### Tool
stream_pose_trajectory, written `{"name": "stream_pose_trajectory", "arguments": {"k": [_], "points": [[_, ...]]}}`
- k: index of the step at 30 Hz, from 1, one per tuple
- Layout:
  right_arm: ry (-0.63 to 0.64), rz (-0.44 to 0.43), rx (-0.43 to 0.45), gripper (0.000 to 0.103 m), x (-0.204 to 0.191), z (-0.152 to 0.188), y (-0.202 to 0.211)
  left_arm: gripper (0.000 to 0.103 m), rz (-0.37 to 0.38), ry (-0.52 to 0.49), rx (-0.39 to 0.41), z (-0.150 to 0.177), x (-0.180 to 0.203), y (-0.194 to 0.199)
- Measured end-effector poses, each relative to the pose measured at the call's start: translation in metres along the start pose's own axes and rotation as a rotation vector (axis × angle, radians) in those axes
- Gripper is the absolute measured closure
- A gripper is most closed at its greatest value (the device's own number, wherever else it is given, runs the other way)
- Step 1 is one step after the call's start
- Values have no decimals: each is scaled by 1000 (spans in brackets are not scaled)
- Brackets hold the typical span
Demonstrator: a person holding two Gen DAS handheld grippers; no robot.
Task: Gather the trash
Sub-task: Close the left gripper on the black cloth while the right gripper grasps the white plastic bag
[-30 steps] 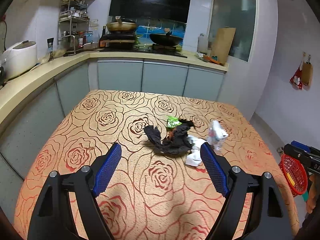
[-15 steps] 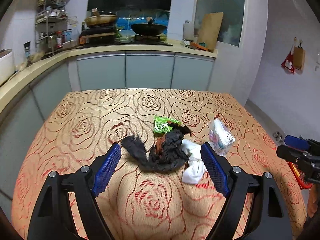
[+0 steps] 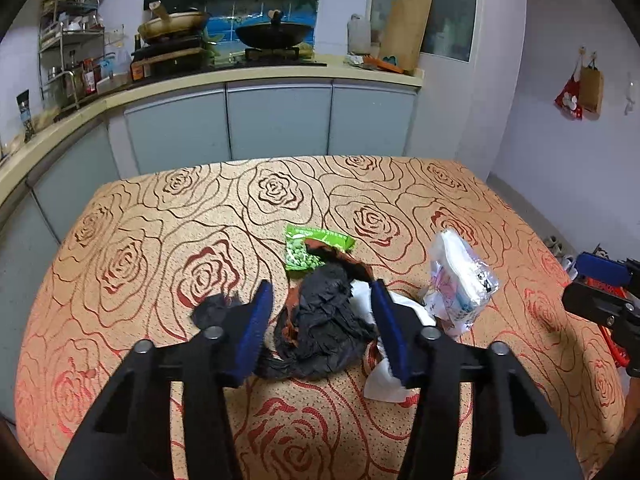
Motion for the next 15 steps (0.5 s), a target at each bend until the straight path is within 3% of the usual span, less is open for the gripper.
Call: {"name": "stream_pose_trajectory", "arguments": {"k": [3, 15], "points": [[14, -4, 0, 36, -6, -2, -5, 80, -7, -19, -11, 3, 2, -3], [73, -52, -7, 36, -44, -18, -35, 81, -44, 42, 50, 5, -18, 27]]}}
Point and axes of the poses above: each gripper's, at about its wrist camera, not at the fingertips, and y roughly against the way its jaws point, x to its right, z to its underside, the point moved 3 cm from there along -y, roughly the way its jaws point, and after that the axes turned 1 degree about x, right-handed, at the moved point
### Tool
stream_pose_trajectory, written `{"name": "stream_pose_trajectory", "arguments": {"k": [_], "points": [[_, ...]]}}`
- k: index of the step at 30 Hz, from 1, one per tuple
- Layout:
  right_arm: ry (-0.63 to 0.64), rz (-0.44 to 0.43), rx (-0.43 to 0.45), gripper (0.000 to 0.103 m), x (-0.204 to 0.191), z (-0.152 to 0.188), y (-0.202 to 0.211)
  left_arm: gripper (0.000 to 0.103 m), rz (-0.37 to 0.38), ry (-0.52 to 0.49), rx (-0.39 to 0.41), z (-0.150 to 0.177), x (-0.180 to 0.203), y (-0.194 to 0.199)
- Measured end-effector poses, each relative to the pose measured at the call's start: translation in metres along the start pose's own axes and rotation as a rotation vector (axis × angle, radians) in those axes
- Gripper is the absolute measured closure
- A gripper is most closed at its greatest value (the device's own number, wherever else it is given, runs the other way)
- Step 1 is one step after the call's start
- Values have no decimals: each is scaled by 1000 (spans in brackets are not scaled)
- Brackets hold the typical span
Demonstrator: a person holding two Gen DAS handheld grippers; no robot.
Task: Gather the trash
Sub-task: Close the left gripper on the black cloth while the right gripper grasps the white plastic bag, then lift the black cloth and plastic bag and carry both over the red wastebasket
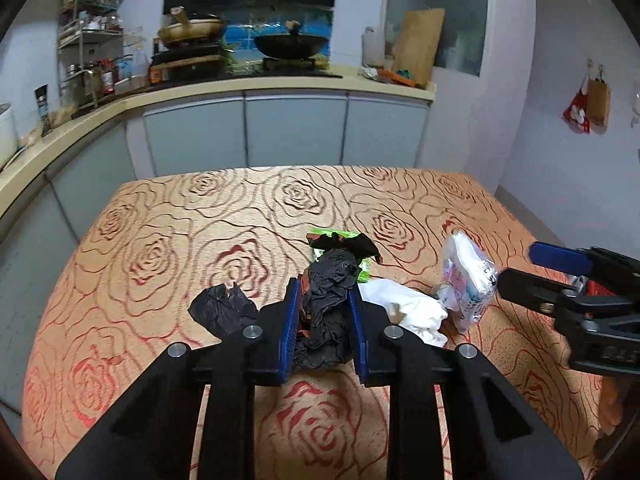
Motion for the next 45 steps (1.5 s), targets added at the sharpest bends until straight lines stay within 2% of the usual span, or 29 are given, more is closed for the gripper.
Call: {"name": "stream_pose_trajectory", "arguments": {"k": [9, 12, 14, 21, 34, 45], "points": [[36, 35, -25, 36, -17, -9, -31, 81, -42, 34, 38, 0, -18, 22], [35, 36, -42, 47, -15, -8, -38, 81, -54, 45, 49, 1, -20, 27], [36, 33, -56, 60, -15, -7, -41, 81, -59, 50, 53, 1, -21, 29], [38, 29, -59, 72, -15, -3, -37, 81, -80, 43, 68, 1, -19, 38], [27, 4, 106, 74, -19, -18, 49, 81, -139, 44, 153, -10, -11, 88], [17, -15, 218, 74, -16, -16, 118, 81, -142, 33, 220, -19, 8, 131]]}}
Point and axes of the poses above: each gripper's, at about its wrist camera, not at the fingertips, and y roughly against the way its jaws point, x to its right, z to its underside, the point moved 3 cm from there along -y, roughly the way its jaws point, and after that the axes turned 1 degree about x, right-handed, at the moved point
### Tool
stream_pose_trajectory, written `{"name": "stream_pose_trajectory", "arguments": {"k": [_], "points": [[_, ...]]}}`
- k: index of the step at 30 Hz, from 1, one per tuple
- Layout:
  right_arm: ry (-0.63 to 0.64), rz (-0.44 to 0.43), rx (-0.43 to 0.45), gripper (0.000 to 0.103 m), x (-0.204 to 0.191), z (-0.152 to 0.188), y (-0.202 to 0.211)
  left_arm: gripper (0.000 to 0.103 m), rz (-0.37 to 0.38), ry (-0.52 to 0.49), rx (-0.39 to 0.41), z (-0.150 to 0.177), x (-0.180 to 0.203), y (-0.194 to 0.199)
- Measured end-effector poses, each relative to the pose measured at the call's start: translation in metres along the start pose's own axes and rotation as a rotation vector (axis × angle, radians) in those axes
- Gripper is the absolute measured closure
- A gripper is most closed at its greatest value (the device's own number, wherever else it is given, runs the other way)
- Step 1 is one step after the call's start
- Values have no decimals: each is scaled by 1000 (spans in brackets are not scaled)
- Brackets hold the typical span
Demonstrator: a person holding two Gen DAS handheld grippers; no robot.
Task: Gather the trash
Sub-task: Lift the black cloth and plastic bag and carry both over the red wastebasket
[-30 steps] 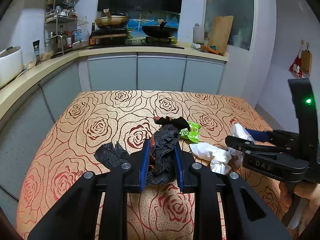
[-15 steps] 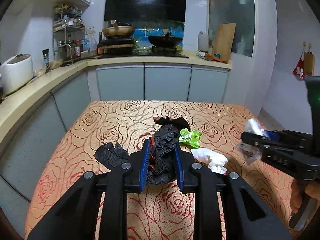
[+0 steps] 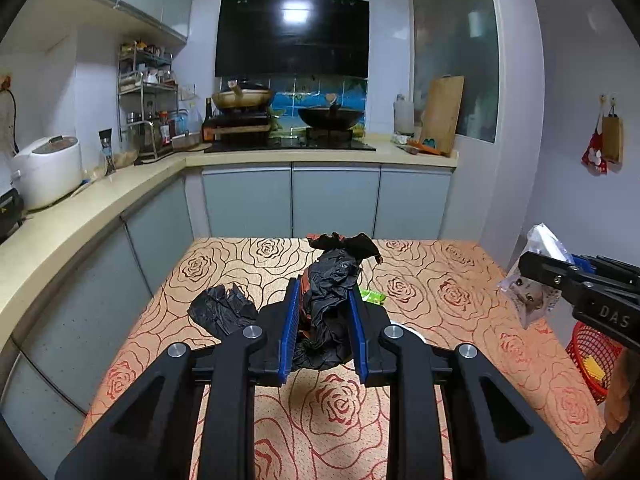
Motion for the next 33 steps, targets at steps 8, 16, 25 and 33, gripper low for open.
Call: {"name": "stream_pose_trajectory", "arguments": {"k": [8, 16, 25, 33], "points": [[-34, 17, 38, 74, 16, 2, 30, 81, 13, -11, 18, -5, 17, 16], [-78, 50, 62, 74, 38, 7, 54, 81, 52, -37, 32, -9, 42, 25], [-130, 127, 73, 74, 76, 17, 77, 81, 123, -81, 17, -4, 85, 22], [-169, 205, 85, 74, 114, 27, 100, 81, 207, -128, 14, 0, 132, 22]]}}
Point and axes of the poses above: each gripper's, at about its wrist camera, not at the fingertips, and y roughly against the way its jaws point, x to its right, z to its underside, the point moved 3 cm from there along -y, roughly the way its jaws point, and after that the axes turned 1 degree about x, right-handed, at the moved point
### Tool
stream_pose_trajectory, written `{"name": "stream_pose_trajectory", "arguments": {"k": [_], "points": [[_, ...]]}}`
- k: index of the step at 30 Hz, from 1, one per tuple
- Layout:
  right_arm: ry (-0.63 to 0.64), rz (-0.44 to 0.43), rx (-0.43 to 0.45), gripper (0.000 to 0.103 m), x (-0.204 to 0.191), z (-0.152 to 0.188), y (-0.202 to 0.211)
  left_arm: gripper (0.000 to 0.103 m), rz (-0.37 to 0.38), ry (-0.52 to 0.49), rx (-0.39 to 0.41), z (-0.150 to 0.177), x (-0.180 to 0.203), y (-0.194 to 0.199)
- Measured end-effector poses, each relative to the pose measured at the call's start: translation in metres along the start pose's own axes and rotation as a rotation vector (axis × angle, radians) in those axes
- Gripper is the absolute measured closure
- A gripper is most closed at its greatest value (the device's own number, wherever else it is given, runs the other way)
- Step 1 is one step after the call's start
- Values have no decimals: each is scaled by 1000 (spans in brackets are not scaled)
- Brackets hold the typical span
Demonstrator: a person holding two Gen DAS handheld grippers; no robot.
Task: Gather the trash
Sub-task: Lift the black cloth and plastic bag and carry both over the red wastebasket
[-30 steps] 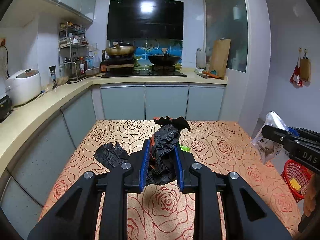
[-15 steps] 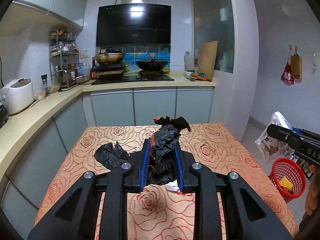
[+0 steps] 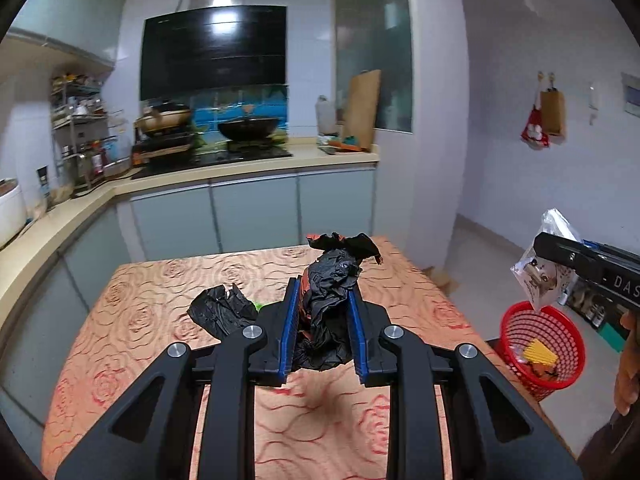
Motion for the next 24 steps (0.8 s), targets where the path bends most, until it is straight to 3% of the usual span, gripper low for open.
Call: {"name": "stream_pose_trajectory", "arguments": {"k": [10, 24], "points": [[-46, 86, 9, 74, 50, 9, 17, 81, 121, -60, -12, -3, 64, -15], [-143, 256, -1, 74, 141, 28, 38, 81, 355, -157, -83, 11, 177, -47]]}}
Point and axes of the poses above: each gripper's, at about its wrist camera, not at the fingertips, and y roughly against the way its jaws point, x to its right, z to its underside, the point moved 3 cm from there along -y, roughly the way its jaws point, and after that the axes turned 1 degree about x, right-handed, at the moved point
